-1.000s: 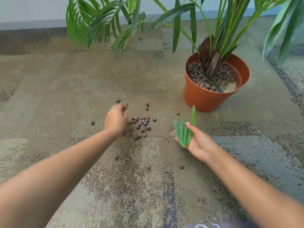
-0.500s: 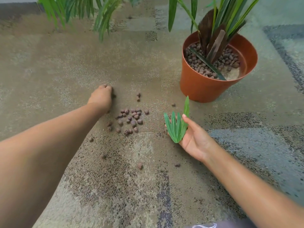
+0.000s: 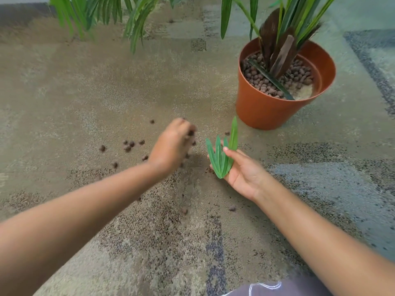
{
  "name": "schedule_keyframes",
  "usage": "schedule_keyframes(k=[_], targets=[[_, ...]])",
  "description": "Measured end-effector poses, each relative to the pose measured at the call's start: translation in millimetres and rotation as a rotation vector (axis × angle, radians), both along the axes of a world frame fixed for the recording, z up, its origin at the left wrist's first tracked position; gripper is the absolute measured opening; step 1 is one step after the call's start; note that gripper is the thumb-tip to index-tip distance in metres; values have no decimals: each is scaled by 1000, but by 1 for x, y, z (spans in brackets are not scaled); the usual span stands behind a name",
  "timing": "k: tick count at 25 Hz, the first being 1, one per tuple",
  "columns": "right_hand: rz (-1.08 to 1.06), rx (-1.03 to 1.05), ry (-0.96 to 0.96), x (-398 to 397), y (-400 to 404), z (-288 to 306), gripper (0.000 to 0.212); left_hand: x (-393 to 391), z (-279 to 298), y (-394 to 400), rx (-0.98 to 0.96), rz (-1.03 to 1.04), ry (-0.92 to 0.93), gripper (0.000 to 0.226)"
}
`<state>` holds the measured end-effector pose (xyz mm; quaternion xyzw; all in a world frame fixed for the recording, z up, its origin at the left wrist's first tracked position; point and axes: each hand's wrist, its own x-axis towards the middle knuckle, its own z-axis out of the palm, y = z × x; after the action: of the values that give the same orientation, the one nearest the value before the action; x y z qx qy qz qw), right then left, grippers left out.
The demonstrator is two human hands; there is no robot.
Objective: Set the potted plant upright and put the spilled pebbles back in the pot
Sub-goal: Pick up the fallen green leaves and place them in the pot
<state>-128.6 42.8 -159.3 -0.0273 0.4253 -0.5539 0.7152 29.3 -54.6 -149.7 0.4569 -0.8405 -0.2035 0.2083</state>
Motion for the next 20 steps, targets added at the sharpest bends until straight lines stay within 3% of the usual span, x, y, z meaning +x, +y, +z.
schedule_keyframes(k=[5,8,13,16,20], targets=[[4,-3,-20,5,10,12,29,-30,-1,56,37,-216,70,28],[-12,-10,-49,-1,15,21,28,-33,1,61,87,-70,153,42],[-70,65,-21,-5,18,39,20,-35,-1,71,217,257,369,31],[-111,87,5,-14,11,64,14,-33,-12,85,312,339,279,34],[-237,-18,-6,-41,-6,114,17,-40,-24,111,416,189,97,57]])
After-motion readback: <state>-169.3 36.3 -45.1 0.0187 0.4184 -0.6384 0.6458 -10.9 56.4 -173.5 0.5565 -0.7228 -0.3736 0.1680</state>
